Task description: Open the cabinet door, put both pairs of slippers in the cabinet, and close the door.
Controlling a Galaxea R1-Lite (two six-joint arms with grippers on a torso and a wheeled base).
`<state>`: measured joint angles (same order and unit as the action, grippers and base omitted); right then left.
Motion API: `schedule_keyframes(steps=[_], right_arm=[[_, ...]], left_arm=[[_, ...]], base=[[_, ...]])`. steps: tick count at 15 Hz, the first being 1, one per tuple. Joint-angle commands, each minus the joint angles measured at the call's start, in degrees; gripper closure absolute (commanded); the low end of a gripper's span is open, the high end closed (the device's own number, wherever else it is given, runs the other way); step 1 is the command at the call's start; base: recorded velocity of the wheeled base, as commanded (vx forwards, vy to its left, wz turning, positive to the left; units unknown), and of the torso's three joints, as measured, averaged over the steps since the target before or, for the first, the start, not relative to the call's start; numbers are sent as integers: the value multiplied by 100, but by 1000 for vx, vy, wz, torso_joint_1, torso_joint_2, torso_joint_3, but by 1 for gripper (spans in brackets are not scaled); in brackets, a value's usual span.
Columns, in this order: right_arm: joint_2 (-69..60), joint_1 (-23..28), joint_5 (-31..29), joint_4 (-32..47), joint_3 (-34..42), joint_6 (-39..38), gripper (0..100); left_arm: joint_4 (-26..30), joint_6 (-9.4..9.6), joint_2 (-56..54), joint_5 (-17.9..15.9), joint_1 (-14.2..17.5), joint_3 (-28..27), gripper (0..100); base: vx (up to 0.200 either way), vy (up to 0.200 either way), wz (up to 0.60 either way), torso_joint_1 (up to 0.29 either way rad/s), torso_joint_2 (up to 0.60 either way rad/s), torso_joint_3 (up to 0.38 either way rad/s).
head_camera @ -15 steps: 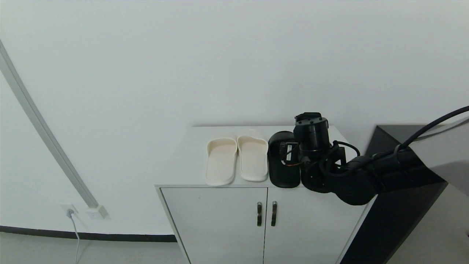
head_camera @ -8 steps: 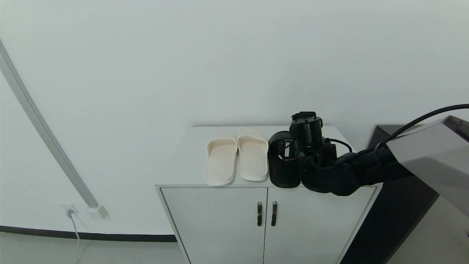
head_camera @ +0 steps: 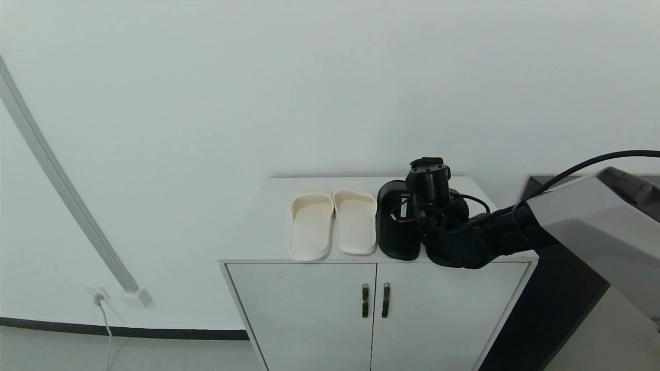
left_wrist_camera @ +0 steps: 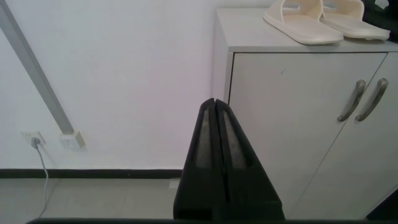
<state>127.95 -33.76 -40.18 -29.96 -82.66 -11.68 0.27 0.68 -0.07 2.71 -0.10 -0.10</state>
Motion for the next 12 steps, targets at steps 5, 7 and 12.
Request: schedule_keyframes(steps=[5, 7, 12], right_arm=[[-288, -17, -78, -1, 101, 8, 100], [-684, -52, -113, -27, 435, 140, 100], [-2169, -360, 757, -36, 2000, 183, 100]], left_arm=[[0, 2, 7, 2, 1, 1, 100], [0, 2, 7, 2, 1, 1, 100], [0, 2, 7, 2, 1, 1, 100]], base=[[0, 0, 0, 0, 0, 0], [0, 0, 0, 0, 0, 0], [0, 0, 0, 0, 0, 0]])
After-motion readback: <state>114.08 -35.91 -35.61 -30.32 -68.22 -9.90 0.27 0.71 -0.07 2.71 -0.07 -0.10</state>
